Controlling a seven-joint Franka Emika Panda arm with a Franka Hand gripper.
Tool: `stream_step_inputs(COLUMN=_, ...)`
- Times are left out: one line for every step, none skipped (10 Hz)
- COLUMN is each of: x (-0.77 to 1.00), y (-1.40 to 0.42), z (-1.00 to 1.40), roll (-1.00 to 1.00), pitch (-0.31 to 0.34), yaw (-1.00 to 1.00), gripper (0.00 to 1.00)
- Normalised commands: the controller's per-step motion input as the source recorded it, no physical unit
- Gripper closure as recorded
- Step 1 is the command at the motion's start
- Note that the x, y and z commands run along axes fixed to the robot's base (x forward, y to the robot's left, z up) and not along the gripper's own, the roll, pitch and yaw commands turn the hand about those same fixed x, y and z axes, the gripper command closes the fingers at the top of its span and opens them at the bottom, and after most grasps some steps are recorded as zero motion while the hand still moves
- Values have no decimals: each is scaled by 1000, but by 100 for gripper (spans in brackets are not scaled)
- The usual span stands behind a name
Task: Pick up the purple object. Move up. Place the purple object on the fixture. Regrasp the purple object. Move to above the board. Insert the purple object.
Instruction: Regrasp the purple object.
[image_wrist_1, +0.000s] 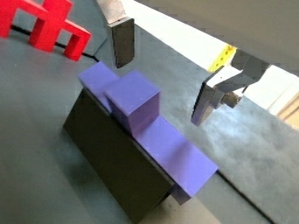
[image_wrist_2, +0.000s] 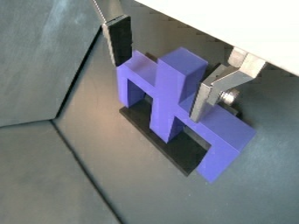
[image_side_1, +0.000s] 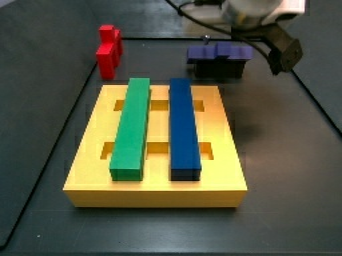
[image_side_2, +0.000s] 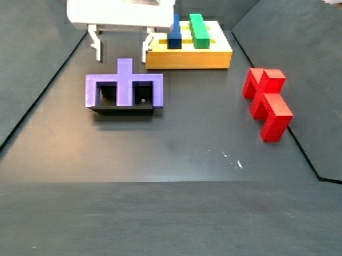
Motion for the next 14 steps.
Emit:
stream_step_inputs(x=0, y=-103, z=-329, roll=286, pitch=-77, yaw=263, gripper=0)
stream_step_inputs(x=-51, y=-120, z=-214, roll=191, pitch=-129, yaw=209, gripper=0)
stream_step_inputs(x=0, y=-123, z=-23, roll=203, pitch=-9, yaw=154, gripper=0)
stream_step_inputs(x=66, y=-111, z=0, roll=417, pitch=11, yaw=69, gripper=0)
stream_step_inputs(x=177, y=-94, z=0, roll=543, pitch=109, yaw=3, gripper=0)
stream_step_inputs(x=89, y=-74, z=-66, roll=549, pitch=63, yaw=0, gripper=0)
stream_step_inputs(x=103, y=-51, z=-80, roll=471, pitch=54, yaw=-40, gripper=0)
stream_step_inputs(x=60, y=0, z=-9, roll=400, pitch=117, yaw=-111, gripper=0)
stream_step_inputs(x=0, y=0, z=0, roll=6, pitch=0, yaw=0, gripper=0)
stream_step_inputs(x=223, y=14, z=-14, roll=0, pitch=260, yaw=-137, gripper=0)
stream_step_inputs(x=346, y=54, z=-131, roll=0, pitch=400, yaw=-294, gripper=0)
stream_step_inputs(x=277, y=11, z=-114, roll=-3, pitch=357, yaw=-331, gripper=0)
stream_step_inputs(x=151, y=0, z=-80, roll=-77, pitch=211, yaw=-300, gripper=0)
stream_step_inputs(x=-111, y=0, z=-151, roll=-114, pitch=-71, yaw=-111, gripper=0)
